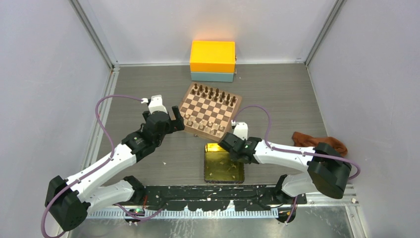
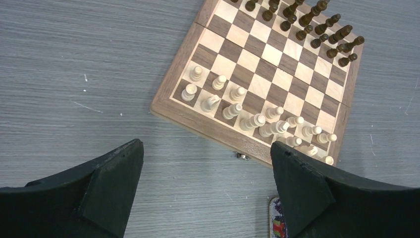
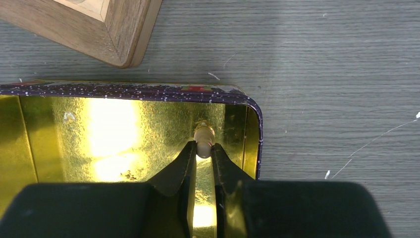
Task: Set up the chess pieces on the board
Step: Pick up the chess piece from the storage box, then place the chess piece on the chessboard.
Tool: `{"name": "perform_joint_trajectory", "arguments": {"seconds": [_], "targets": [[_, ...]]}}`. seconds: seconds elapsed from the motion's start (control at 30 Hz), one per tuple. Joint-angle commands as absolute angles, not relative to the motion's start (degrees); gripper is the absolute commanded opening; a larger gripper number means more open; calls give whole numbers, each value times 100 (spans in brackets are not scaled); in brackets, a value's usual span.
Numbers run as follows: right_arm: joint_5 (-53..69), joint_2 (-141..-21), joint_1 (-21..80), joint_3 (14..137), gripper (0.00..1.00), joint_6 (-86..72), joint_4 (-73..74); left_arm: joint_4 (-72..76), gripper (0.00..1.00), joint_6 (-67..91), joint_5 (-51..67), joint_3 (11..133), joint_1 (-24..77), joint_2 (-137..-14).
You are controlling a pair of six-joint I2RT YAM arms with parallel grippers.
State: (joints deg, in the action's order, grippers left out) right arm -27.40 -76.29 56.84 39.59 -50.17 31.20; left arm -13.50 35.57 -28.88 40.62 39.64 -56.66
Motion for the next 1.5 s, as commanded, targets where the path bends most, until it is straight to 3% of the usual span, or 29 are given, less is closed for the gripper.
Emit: {"name": "perform_joint_trajectory", "arguments": {"seconds": [0.0, 0.1, 0.7, 1.0, 1.47], "targets": [[-2975, -7587, 5693, 4092, 9, -5089, 3025, -1020, 100, 3568, -2997, 4068, 3982, -5628], [-3028, -7537, 5691, 4244, 1, -4962, 3172, -1033, 100, 3568, -2997, 4078, 3983, -5609], [-2987, -7341, 5763, 5692, 1, -4065, 3848, -1156, 100, 3582, -3067, 4061, 3989, -5335], [-2446, -8412, 5112, 7281, 1, -2943, 4067, -1261, 100, 3569, -3083, 4087, 3982, -5250], [-1510, -11098, 4417, 10115, 1, -1822, 4448, -1411, 100, 3545, -3119, 4096, 3984, -5100]]}}
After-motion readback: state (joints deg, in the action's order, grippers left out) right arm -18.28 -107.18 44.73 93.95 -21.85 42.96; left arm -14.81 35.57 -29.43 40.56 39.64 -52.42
